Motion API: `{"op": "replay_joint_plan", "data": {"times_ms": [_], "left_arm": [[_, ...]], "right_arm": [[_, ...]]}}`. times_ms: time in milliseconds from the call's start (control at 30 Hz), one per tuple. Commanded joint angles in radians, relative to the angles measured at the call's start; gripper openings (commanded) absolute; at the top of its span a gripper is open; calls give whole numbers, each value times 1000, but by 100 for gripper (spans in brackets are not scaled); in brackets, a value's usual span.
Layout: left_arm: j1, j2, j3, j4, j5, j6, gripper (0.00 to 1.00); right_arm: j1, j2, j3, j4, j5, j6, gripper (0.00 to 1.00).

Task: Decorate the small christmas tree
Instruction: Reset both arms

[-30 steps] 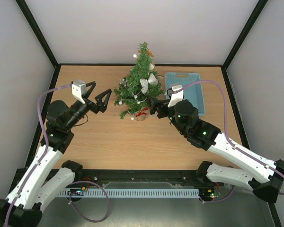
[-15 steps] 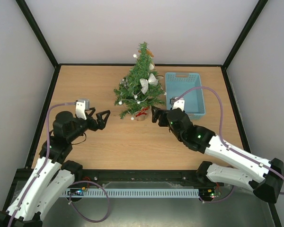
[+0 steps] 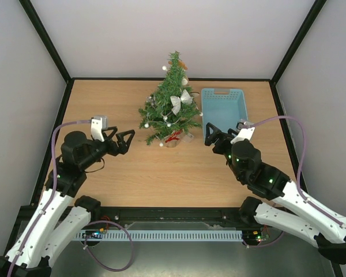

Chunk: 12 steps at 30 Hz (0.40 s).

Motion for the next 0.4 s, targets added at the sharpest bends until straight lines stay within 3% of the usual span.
{"op": "replay_joint_plan", "data": {"times_ms": [0,367], "left_arm": [[4,-1,59,-2,-16,22,100],[3,-5,34,29,-21,19,100]], "right_arm": [[5,-19,-8,2,29,21,98],[5,-13,-32,49,30,38,98]]}}
